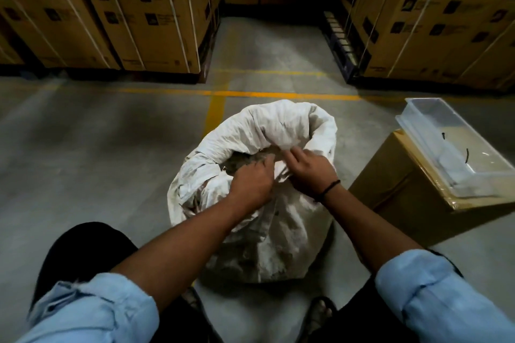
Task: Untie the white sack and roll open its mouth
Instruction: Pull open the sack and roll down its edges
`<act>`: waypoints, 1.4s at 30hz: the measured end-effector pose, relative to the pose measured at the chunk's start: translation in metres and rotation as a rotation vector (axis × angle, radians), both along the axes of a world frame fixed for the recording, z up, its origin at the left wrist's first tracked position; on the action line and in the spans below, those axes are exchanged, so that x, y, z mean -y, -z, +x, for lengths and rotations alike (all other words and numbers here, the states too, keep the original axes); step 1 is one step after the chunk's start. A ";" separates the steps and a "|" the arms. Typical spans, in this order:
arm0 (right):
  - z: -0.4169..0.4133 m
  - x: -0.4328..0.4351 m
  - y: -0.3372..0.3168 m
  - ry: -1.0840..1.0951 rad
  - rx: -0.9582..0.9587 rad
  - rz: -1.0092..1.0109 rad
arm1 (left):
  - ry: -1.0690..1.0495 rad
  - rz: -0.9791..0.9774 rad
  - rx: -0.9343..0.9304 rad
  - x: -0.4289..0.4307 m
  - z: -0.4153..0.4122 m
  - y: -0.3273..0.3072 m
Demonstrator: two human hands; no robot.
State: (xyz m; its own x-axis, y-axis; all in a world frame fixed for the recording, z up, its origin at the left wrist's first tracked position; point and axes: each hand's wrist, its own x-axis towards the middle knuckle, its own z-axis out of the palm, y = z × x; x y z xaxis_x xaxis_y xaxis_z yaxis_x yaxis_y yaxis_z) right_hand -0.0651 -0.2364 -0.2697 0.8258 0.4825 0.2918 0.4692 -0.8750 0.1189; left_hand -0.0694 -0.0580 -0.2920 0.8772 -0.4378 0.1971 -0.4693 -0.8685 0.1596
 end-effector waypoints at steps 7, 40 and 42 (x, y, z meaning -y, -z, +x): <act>-0.012 0.034 0.000 0.147 0.151 -0.099 | 0.116 0.297 0.028 -0.018 -0.007 -0.004; -0.039 -0.028 0.007 0.235 0.242 0.127 | 0.361 0.052 -0.152 -0.057 0.010 -0.039; -0.040 -0.024 0.011 0.182 0.299 0.155 | 0.353 0.178 -0.055 -0.061 0.007 -0.031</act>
